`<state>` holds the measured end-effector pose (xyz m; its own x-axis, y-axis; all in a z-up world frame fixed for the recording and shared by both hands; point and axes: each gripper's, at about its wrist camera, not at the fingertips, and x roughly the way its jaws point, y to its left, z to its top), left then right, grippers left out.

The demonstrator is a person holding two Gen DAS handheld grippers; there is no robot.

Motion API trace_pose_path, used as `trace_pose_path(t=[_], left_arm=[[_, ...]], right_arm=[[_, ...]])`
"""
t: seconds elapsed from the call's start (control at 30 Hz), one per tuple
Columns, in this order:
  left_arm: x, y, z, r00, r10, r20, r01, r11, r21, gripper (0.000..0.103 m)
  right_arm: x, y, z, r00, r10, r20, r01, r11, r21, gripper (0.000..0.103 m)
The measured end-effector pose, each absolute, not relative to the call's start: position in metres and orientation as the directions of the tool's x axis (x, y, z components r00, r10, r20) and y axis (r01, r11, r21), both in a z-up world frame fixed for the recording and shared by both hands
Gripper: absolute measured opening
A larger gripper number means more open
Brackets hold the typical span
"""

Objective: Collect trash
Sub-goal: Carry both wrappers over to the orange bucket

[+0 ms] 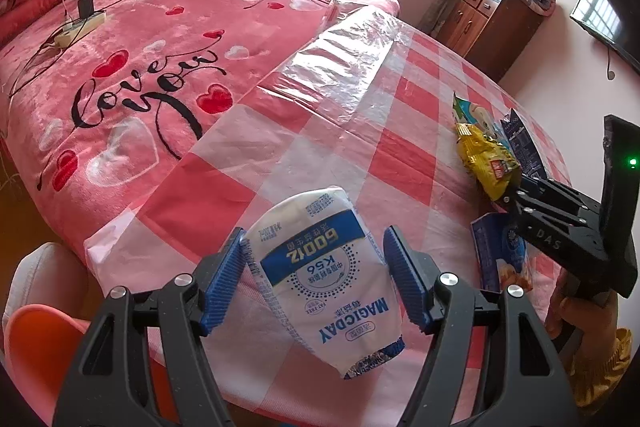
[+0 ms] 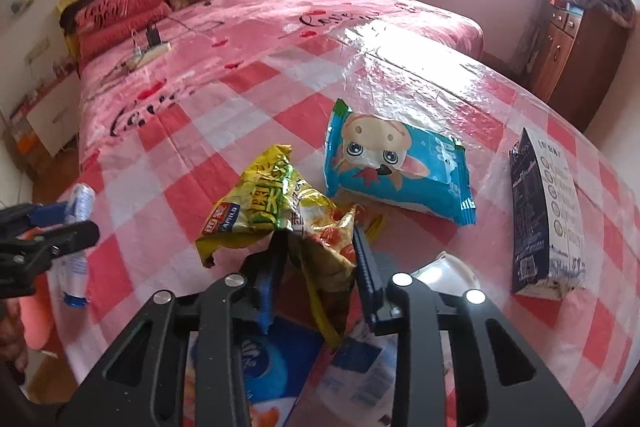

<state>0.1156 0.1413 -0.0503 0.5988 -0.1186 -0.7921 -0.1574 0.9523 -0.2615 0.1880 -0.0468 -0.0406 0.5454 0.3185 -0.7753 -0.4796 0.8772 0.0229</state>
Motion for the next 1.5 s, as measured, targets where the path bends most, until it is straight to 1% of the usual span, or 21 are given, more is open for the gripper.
trace_pose_path(t=[0.33,0.57,0.73,1.1,1.33,1.5], left_arm=[[0.105,0.141,-0.036,0.629,-0.120,-0.768,-0.145,0.953,-0.266,0.069],[0.094,0.140,-0.021,0.656,-0.117,-0.746,-0.131,0.955,-0.265,0.069],[0.084,0.144,-0.015,0.667,-0.114,-0.736,-0.131,0.955,-0.267,0.069],[0.058,0.160,-0.006,0.685,-0.100,-0.722,-0.151,0.950,-0.275,0.068],[0.031,0.182,0.003,0.697,-0.055,-0.715,-0.194,0.945,-0.262,0.068],[0.002,0.209,0.006,0.693,0.000,-0.721,-0.254,0.936,-0.244,0.068]], right_arm=[[0.162,-0.064,-0.014,0.620,0.367,-0.693,-0.428,0.899,0.093,0.032],[0.140,-0.071,0.007,0.633,0.415,-0.654,-0.426,0.892,0.154,0.032],[0.125,-0.068,0.014,0.613,0.450,-0.649,-0.438,0.878,0.195,0.032],[0.091,-0.044,0.014,0.554,0.514,-0.655,-0.497,0.835,0.236,0.032],[0.067,-0.010,0.013,0.481,0.577,-0.660,-0.571,0.778,0.263,0.032],[0.050,0.029,0.013,0.395,0.632,-0.666,-0.644,0.708,0.290,0.032]])
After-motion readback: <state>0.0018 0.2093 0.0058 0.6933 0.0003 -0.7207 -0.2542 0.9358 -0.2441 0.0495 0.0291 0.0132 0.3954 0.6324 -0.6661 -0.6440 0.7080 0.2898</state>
